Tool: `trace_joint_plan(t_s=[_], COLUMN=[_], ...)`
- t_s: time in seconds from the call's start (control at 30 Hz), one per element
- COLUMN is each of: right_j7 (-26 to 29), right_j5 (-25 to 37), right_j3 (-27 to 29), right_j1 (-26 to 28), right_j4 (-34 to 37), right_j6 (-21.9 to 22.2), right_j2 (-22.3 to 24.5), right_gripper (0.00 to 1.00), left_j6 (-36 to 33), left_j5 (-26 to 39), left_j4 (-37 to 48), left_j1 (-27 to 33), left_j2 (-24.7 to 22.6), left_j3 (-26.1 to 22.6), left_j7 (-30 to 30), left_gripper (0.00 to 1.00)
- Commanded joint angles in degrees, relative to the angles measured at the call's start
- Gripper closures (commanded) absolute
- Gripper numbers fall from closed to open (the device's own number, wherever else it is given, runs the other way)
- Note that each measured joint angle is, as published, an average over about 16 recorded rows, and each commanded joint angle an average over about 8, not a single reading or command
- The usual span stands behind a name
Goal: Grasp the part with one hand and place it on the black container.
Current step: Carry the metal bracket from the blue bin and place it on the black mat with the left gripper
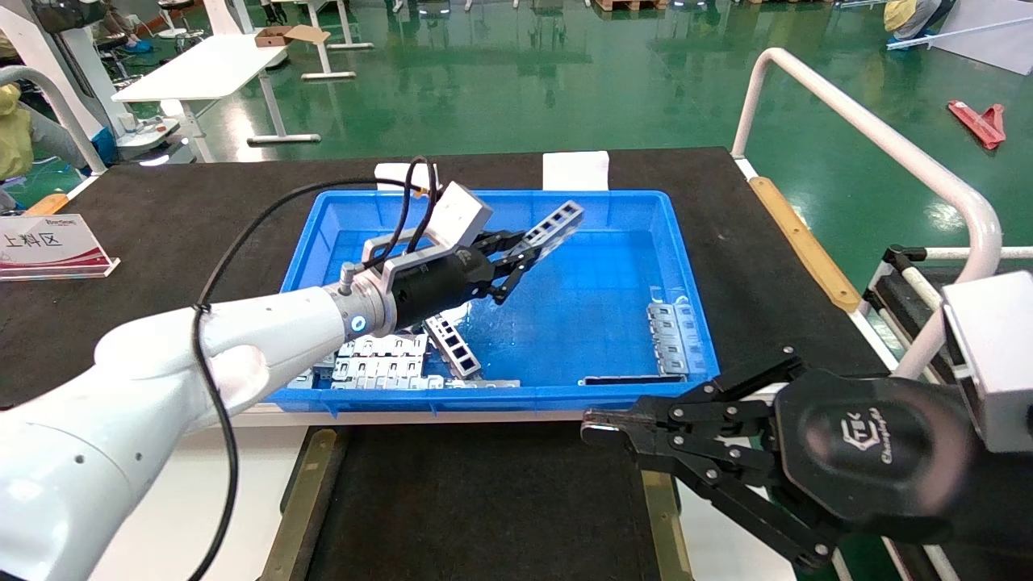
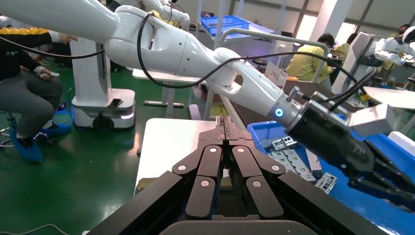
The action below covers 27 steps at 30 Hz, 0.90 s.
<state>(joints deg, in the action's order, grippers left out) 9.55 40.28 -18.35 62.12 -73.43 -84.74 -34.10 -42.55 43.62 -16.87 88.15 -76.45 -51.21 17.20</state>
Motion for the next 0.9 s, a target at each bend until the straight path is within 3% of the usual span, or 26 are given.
trace_joint_plan(t_s=[0.03,0.43,0.67,0.9], right_j7=[0.00,-0.01,-0.02,-0.03], right_j5=[0.00,-0.02,-0.03,-0.04], right_j3=[0.00,-0.03,-0.04,-0.05], right_j1=[0.00,0.01,0.01,0.01], right_j4=[0.00,0.00,0.00,0.00], right_j6=[0.00,0.01,0.02,0.02], right_j2=[0.00,0.01,0.02,0.02], right_gripper=[1.00,1.00,1.00,1.00], left_j6=[-1.72,-25.89,-33.18,-35.77], left_j5=[-0.78,-4.42,-4.71,-5.94], left_j4=[-0.31,-0.15,-2.45,-9.74], left_j1=[0.50,0.57,-1.15,-5.42], left_j2=[0.24,5.76,9.27,13.53], left_j3=[0.14,1.53,1.12,1.22], left_j7=[0.14,3.44,2.31,-0.51], left_gripper=[1.00,1.00,1.00,1.00])
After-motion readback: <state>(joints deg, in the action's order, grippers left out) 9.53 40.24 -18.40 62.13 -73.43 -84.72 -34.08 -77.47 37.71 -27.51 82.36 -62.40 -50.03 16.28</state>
